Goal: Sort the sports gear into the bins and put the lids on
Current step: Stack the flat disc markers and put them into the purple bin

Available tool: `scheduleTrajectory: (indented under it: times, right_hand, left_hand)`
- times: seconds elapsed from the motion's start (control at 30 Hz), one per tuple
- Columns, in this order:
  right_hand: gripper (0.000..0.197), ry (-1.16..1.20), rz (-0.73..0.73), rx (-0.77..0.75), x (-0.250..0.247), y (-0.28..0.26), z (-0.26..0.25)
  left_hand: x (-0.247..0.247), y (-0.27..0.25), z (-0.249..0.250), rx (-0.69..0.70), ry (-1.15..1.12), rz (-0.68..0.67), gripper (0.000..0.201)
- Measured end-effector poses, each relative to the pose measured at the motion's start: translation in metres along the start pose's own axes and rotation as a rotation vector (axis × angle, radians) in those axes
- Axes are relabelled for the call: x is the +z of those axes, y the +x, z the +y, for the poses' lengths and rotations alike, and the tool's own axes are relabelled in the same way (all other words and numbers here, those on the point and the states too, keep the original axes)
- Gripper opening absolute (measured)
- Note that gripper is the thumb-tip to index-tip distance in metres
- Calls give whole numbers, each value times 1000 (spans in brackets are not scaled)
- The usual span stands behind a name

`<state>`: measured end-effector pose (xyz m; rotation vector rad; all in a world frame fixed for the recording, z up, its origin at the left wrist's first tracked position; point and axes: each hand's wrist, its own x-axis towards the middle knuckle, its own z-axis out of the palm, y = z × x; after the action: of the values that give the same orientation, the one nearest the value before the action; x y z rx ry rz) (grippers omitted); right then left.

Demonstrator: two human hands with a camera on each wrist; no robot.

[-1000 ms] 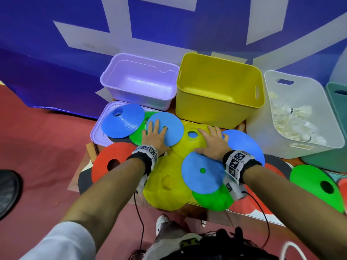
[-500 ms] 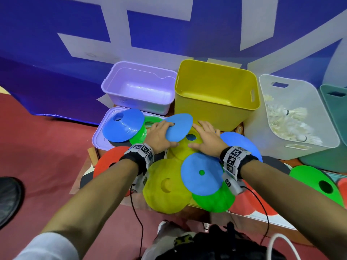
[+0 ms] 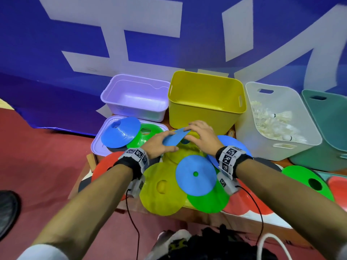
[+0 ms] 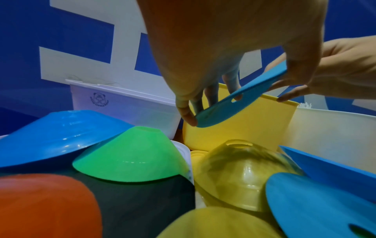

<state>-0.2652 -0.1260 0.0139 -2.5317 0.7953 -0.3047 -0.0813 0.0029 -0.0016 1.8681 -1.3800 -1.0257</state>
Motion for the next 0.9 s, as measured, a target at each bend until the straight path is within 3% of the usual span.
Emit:
scheduleTrajectory:
  times: [0.13,0.33,0.47,0.6,0.8,0.9]
  right_hand:
    - [30,35,95,51,-7,-9,-4]
    - [20,234,66,206,-8,-25,3]
    - [33,243,4,285,-8,-36,5]
    - [59,90,-101,302,0,-55,11]
    - [79,-261,-228,91,22,-101,25]
    - [100,-386,-313,65,36,-119,28]
  left_hand:
    - [8,-7,12,16,-129,23,38]
    - [23,-15,18,25,-223,59,58]
    - [27,-18,20,52,-207,89,68]
    - [30,-22,17,4,-249,122,66]
    - [37,-27,-4,-108,-182,77,67]
    - [41,-30,-11,-154,-128,107,67]
